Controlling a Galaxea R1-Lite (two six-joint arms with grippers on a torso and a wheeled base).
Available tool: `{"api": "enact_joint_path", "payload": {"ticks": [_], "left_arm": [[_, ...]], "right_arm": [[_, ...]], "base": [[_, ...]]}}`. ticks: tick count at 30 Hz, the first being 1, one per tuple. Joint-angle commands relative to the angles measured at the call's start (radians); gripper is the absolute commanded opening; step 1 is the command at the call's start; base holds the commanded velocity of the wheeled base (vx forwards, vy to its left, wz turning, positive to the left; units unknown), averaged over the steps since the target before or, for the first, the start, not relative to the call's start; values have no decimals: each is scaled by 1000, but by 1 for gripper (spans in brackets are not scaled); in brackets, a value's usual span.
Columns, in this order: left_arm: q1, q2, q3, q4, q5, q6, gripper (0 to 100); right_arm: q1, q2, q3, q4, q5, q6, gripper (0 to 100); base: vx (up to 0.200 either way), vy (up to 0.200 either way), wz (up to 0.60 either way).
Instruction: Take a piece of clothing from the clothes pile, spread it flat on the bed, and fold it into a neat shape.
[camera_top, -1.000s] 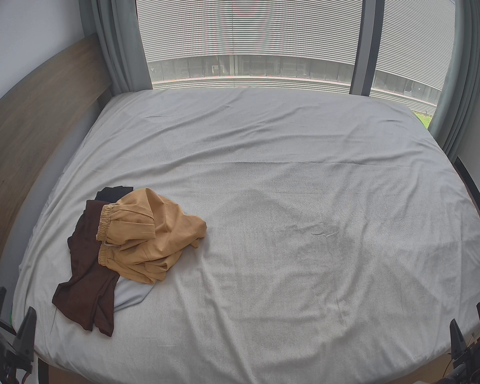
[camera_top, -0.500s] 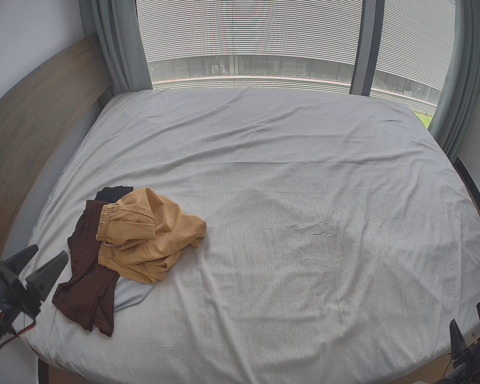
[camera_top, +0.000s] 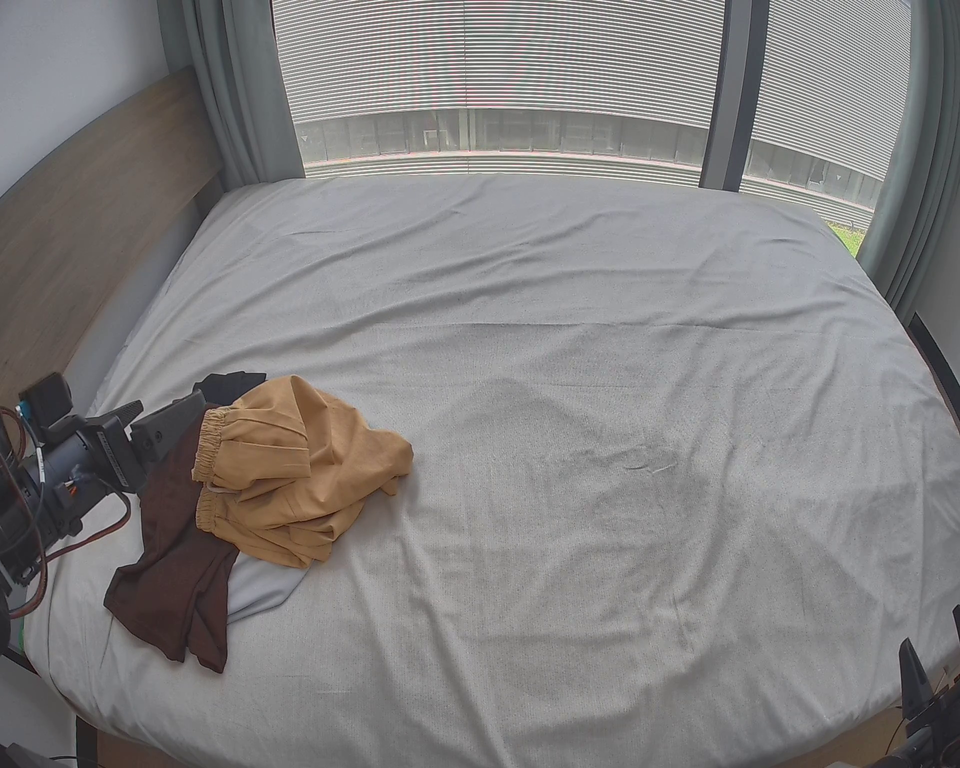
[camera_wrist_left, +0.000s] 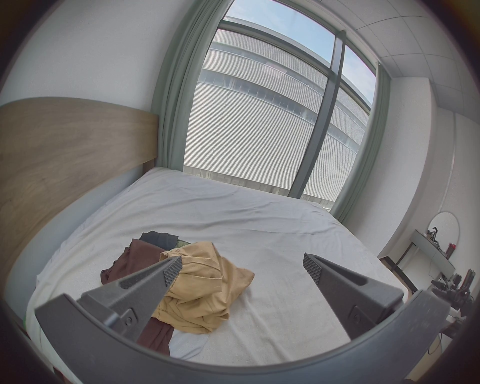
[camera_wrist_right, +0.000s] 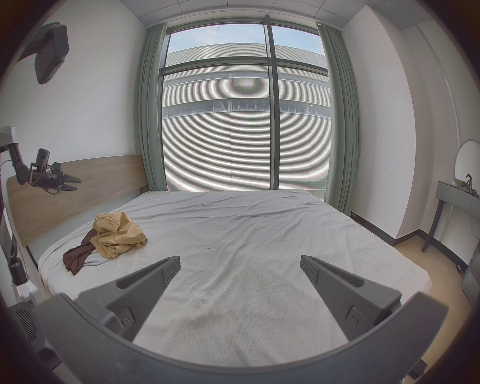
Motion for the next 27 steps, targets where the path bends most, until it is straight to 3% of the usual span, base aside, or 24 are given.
{"api": "enact_joint_path", "payload": {"ticks": [1, 15, 27], "left_arm": [[53, 110, 9, -16, -24, -7, 100], [139, 264, -8, -78, -115, -7, 100], [146, 357, -85, -112, -115, -7, 100]], "right_arm": [[1, -12, 16, 0, 0, -1, 100], [1, -12, 16, 0, 0, -1, 100], [1, -12, 16, 0, 0, 1, 100]], "base": [[0, 0, 0], [0, 0, 0], [0, 0, 0]]}}
